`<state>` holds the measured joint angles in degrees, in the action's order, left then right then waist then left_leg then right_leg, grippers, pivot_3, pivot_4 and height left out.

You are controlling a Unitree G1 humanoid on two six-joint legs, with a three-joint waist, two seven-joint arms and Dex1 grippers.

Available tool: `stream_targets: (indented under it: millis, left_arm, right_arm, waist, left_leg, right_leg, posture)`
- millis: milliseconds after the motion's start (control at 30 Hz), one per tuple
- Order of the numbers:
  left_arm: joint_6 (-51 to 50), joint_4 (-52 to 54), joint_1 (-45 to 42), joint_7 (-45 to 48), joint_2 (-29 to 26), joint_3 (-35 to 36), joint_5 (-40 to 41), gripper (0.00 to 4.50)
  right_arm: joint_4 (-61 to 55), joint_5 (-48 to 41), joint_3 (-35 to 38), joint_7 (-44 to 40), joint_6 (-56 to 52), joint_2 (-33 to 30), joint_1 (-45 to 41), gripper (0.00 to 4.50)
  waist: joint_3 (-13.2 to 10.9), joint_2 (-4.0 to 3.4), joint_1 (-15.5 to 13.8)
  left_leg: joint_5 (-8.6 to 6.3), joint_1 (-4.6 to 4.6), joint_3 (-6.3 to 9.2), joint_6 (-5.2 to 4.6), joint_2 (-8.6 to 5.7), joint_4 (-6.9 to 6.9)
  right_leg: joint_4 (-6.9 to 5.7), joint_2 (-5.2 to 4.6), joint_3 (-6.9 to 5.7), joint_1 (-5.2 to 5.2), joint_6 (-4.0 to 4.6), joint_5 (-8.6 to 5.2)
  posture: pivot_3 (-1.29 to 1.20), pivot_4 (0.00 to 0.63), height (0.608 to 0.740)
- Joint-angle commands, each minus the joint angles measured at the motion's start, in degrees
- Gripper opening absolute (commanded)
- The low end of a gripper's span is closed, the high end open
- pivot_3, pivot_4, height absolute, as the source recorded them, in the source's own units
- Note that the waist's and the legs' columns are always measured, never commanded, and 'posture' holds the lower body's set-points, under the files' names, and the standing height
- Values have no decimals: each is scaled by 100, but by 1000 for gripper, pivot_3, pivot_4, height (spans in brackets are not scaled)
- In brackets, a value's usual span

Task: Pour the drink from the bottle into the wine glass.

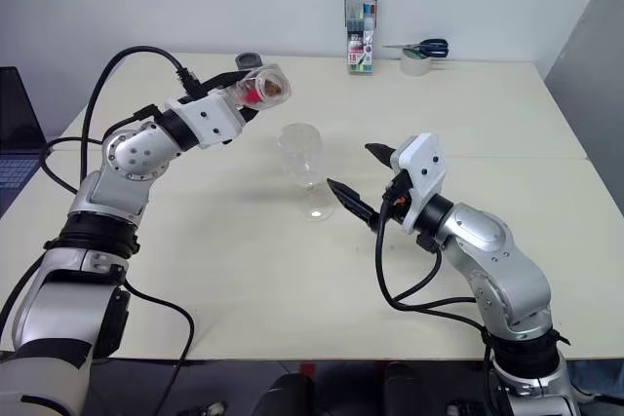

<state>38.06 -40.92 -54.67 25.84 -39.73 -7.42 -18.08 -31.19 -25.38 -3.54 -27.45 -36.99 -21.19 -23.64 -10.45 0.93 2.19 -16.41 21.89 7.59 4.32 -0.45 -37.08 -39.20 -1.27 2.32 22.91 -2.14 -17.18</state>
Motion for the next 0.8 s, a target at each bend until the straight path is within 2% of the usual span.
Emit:
stream_targets:
  millis: [33, 333, 800]
  left_arm:
    - [401, -123, -261, -160, -171, 12, -92, 1668]
    - [930, -388, -436, -271, -298, -109, -380, 1668]
    - [1370, -563, -606, -936, -496, -283, -1113, 1668]
  right_arm:
    - [-126, -43, 50, -1, 95, 4, -92, 4500]
    - [-118, -58, 45, 0, 64, -12, -88, 4500]
    - [-225, -130, -38, -22, 59, 52, -59, 4500]
  waist:
    - [0, 0, 25]
    - [0, 0, 68]
    - [0, 0, 103]
  left_leg:
    - [0, 6, -2, 0, 0, 0]
    - [0, 13, -6, -1, -3, -13]
    - [0, 12, -5, -2, -5, -26]
  right_leg:
    - [-5, 0, 2, 9, 0, 0]
    - [-45, -2, 3, 31, 0, 0]
    - [-71, -2, 4, 35, 0, 0]
  posture:
    - [0, 150, 740]
    - [0, 150, 740]
    - [0, 150, 740]
